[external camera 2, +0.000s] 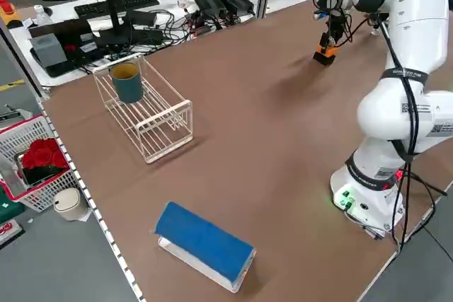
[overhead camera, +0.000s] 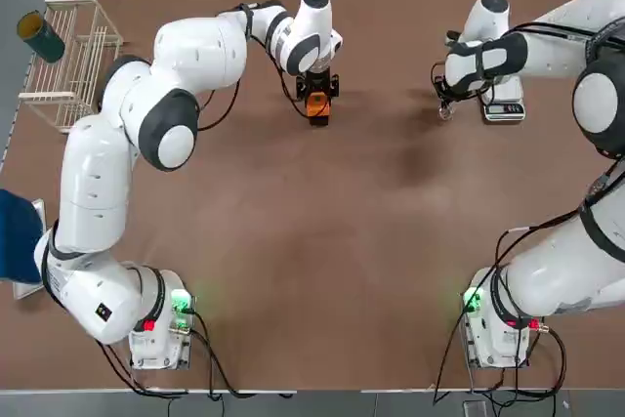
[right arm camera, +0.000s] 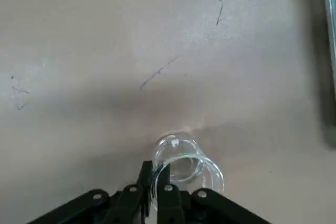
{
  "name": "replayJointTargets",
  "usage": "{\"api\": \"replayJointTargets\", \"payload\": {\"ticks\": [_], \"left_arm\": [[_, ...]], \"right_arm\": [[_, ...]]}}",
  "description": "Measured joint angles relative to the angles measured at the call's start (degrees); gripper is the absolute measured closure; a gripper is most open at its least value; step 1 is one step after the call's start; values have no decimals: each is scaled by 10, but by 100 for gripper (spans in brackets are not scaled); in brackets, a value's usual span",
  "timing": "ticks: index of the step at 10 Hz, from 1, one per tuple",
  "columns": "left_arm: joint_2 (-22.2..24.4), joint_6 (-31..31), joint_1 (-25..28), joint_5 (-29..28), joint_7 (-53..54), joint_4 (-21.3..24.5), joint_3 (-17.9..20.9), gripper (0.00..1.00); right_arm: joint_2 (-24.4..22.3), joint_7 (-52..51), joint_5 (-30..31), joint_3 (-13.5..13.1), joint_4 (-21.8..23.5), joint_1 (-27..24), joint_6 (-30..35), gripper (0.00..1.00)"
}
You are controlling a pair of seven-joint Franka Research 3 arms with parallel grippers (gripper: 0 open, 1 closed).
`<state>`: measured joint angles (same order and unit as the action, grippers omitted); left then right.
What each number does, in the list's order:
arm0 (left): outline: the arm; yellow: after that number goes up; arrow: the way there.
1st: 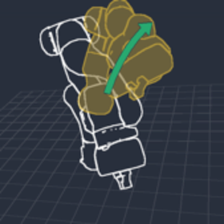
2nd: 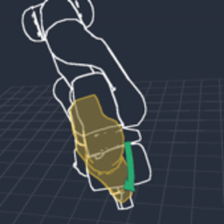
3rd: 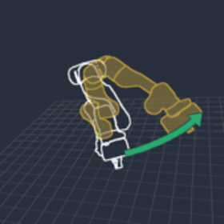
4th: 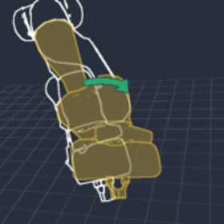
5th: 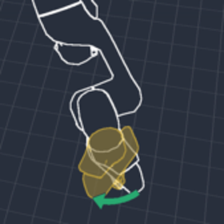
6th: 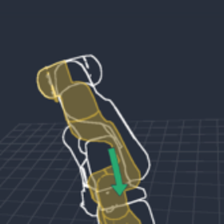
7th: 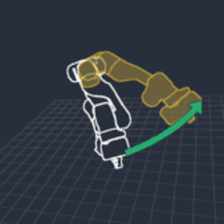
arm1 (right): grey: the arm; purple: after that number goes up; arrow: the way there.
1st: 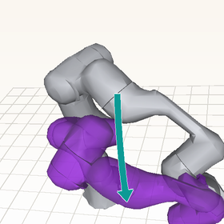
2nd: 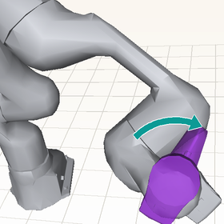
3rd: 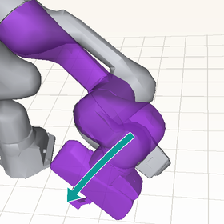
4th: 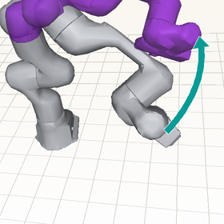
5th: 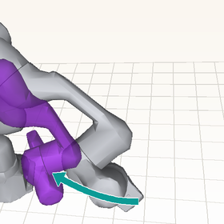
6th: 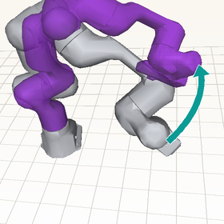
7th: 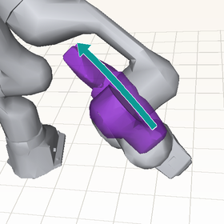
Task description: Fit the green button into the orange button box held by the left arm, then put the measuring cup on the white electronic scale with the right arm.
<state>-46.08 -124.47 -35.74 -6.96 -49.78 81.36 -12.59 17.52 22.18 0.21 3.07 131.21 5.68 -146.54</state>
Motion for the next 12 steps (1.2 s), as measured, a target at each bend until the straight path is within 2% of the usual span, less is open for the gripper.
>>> {"api": "replayJointTargets", "payload": {"ticks": [2, 3, 5, 7, 9, 12], "left_arm": [[0, 0, 0, -1, 0, 0, 0, 11], [0, 0, 0, -1, 0, 0, 0, 1], [0, 0, 0, -2, 0, 0, 0, 0], [0, 0, 0, -2, 0, -1, 0, 0], [0, 0, 0, -2, 0, -4, 0, 0], [1, 0, 0, -4, 0, -12, 0, 0]], "right_arm": [[0, 1, 0, 0, -6, 0, 8, 93], [0, 3, 0, 0, -11, 0, 18, 93], [-8, 6, 0, 1, -25, 1, 46, 93], [-38, 6, 6, -3, -45, 0, 91, 93], [-74, -22, 36, -33, -58, -1, 122, 93], [-86, -145, 43, -112, -63, -5, 123, 93]]}}
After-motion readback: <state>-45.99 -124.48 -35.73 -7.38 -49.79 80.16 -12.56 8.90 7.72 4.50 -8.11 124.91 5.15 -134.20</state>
